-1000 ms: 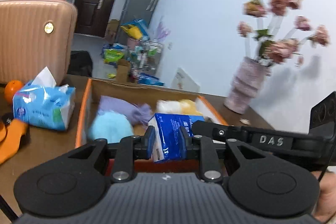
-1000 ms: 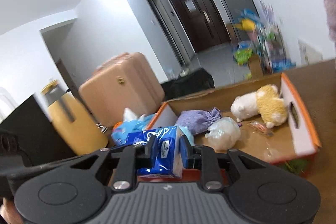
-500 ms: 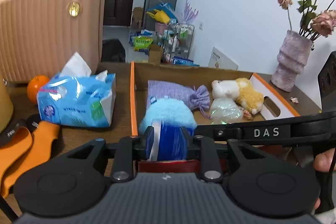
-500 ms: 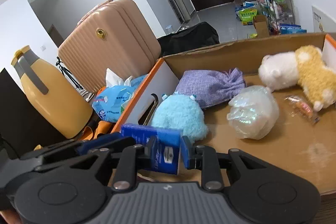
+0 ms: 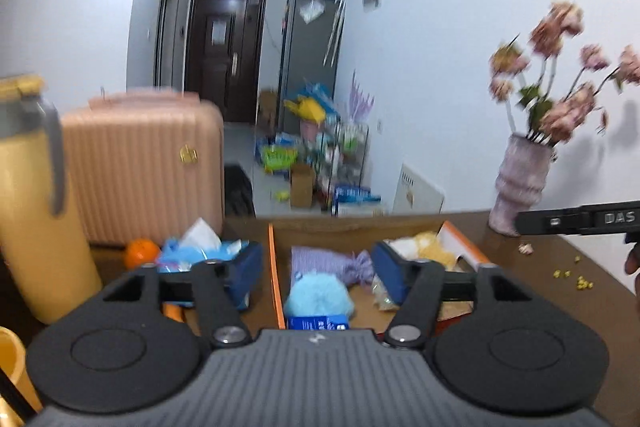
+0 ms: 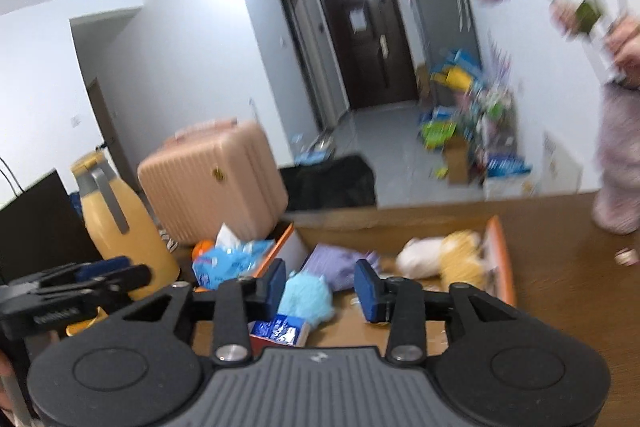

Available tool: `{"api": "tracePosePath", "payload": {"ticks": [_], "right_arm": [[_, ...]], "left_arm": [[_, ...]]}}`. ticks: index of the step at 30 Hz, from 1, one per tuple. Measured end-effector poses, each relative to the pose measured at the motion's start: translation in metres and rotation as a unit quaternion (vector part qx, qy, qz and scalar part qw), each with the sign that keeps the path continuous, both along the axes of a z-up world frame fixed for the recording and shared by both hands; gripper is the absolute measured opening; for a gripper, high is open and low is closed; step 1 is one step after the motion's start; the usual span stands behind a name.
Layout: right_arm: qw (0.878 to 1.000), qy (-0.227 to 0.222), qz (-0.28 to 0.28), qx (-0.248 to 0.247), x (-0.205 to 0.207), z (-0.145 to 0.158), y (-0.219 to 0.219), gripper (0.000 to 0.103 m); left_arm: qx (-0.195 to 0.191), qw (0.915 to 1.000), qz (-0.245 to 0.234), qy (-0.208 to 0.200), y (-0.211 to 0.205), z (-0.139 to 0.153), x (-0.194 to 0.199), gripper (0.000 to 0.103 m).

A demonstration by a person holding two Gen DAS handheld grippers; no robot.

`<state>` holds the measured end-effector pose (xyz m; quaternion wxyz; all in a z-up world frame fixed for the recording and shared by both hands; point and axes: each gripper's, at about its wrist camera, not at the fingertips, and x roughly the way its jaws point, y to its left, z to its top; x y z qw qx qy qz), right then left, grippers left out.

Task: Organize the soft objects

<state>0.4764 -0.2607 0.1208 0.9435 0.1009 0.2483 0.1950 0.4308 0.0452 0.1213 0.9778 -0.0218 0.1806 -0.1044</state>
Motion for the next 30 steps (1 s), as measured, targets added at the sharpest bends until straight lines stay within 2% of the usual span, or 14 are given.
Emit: {"api": "tracePosePath", "payload": {"ticks": [2, 6, 10, 12, 16, 20, 25, 30], "right_arm": [[1.000, -0.019, -0.009, -0.003, -0.026, 0.013, -0.017, 0.051], [0.995, -0.061, -0.064, -0.044, -0.079, 0.024, -0.044, 0.057], [0.984, -0.133, -0.104, -0.057, -0.126, 0.028, -0.056, 0.079], [0.978, -0.158, -0.119, -0.067, -0.144, 0.032, -0.060, 0.081], [0.974, -0.177, -0.115, -0.080, -0.165, 0.027, -0.057, 0.085], [0.972, -0.186, -0.110, -0.087, -0.195, -0.005, -0.052, 0.085], [0.978, -0.163, -0.102, -0.085, -0.235, -0.065, -0.045, 0.085], [0.982, -0.132, -0.116, -0.062, -0.269, -0.113, -0.046, 0.085]], "left_arm": [[-0.001, 0.9997, -0.006, -0.022, 0.002, 0.010, -0.026, 0.080], [0.019, 0.9977, 0.007, -0.065, -0.002, 0.017, -0.070, 0.099], [0.040, 0.9945, 0.003, -0.097, -0.013, 0.020, -0.100, 0.103], [0.042, 0.9929, 0.007, -0.111, -0.018, 0.021, -0.113, 0.103], [0.036, 0.9919, 0.023, -0.120, -0.021, 0.013, -0.137, 0.103], [0.033, 0.9932, 0.023, -0.110, -0.022, -0.016, -0.168, 0.103], [0.032, 0.9960, 0.021, -0.081, -0.019, -0.061, -0.201, 0.103], [0.017, 0.9993, 0.007, -0.031, -0.014, -0.101, -0.220, 0.103]]}}
